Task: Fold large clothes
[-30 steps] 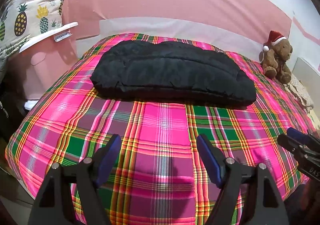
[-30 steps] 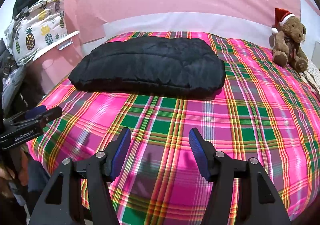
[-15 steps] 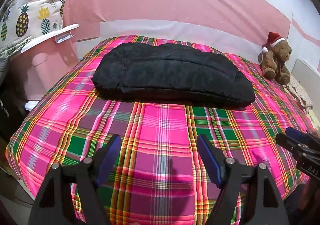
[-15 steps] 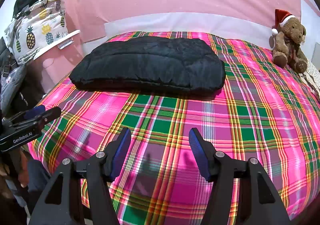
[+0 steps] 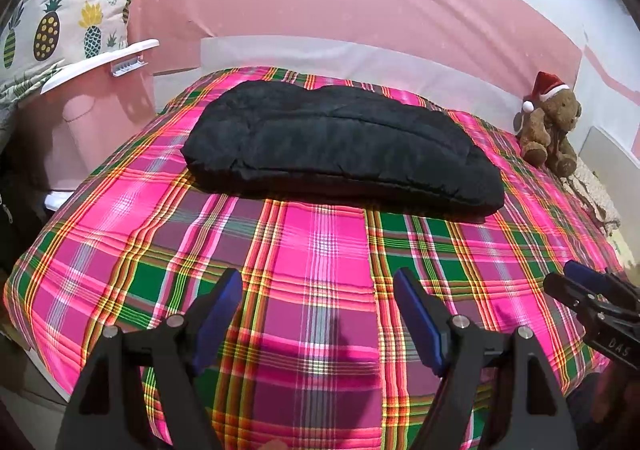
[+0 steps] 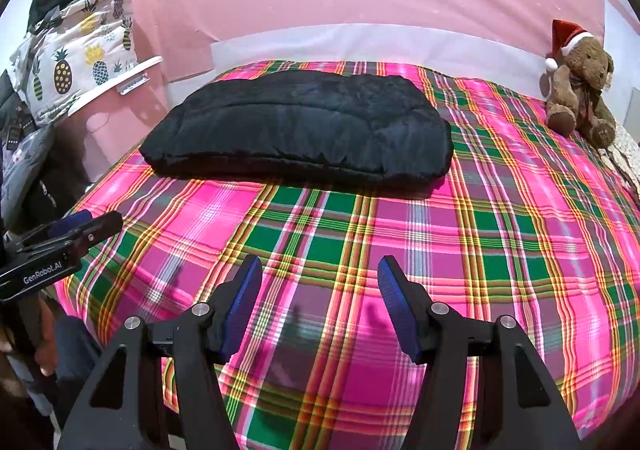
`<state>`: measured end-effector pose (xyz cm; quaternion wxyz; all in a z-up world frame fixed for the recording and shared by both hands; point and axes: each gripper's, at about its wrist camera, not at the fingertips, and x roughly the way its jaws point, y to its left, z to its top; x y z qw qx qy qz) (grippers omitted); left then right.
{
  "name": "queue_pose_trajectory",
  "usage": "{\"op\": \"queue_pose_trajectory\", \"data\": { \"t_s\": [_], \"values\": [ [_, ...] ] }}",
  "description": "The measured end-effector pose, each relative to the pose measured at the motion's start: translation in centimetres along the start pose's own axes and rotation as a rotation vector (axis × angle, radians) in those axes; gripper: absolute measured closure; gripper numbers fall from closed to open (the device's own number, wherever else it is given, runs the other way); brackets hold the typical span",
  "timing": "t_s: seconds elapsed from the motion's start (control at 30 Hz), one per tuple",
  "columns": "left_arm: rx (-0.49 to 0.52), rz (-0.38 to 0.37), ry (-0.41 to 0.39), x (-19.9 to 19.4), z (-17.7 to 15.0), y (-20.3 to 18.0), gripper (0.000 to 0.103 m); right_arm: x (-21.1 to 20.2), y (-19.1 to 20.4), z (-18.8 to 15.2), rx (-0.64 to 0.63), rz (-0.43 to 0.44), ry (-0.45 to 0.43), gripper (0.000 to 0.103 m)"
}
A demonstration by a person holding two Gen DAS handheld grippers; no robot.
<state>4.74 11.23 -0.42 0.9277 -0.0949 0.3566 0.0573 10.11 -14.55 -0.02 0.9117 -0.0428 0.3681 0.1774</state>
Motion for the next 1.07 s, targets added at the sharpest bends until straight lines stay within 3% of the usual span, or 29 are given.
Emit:
{"op": "queue_pose_trajectory", "data": {
  "t_s": [1.07],
  "values": [
    [-0.001, 0.069, -0.02, -1.3, -1.0, -0.5, 0.02, -0.7, 0.5, -0.5, -0.021, 0.003, 0.003, 0.043]
  ]
}}
